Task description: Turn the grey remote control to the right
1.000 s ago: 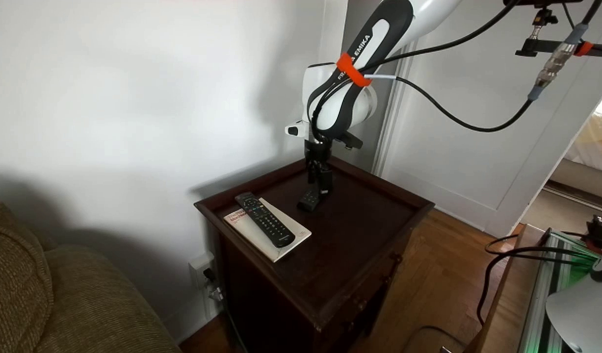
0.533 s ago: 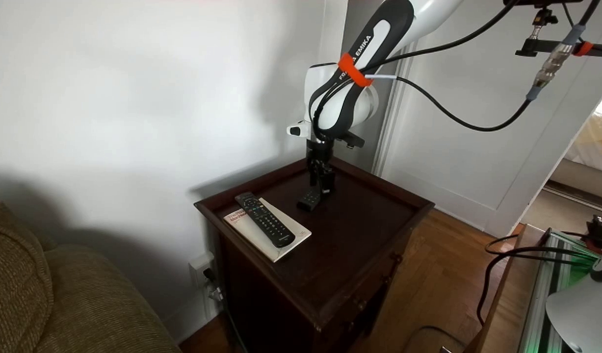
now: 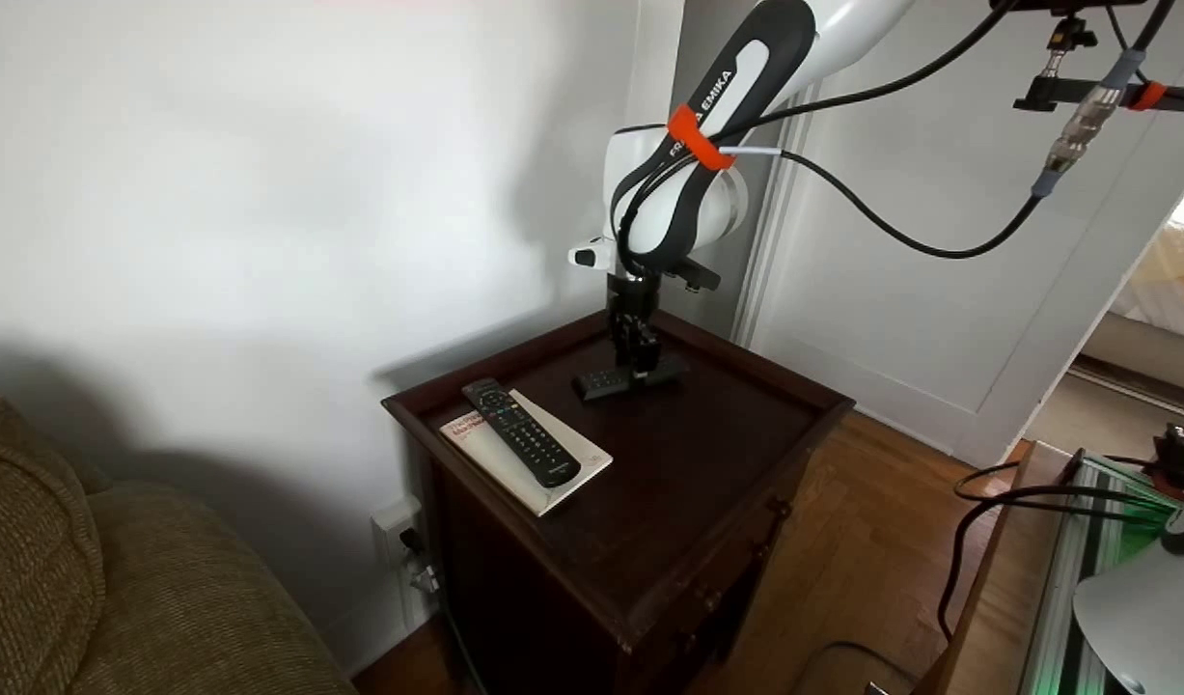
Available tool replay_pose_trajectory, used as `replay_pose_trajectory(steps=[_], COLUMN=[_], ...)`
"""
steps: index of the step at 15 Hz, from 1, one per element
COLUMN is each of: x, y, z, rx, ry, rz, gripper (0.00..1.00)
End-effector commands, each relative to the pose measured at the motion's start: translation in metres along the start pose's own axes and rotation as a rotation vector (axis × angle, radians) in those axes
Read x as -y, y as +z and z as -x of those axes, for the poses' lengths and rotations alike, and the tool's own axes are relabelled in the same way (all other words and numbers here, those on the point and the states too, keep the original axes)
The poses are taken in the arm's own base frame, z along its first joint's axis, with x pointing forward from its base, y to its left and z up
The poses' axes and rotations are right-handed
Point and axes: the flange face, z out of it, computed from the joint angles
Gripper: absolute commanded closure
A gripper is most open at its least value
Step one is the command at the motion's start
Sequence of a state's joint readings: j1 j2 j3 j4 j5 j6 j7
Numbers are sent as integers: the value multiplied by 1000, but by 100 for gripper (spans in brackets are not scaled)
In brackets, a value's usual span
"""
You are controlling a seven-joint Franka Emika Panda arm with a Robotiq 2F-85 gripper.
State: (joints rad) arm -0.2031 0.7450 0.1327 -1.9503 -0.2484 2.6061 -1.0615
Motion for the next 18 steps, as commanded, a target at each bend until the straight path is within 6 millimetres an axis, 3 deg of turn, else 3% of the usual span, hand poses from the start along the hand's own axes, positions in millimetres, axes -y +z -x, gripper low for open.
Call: replay_pose_trajectory(steps=[1, 6, 18], x=[-1, -5, -6], y=[3, 0, -5], z=[2, -2, -7], rx=[-18, -57, -119], ry=[41, 171, 819], rz=[-32, -38, -64], gripper=[75, 75, 75])
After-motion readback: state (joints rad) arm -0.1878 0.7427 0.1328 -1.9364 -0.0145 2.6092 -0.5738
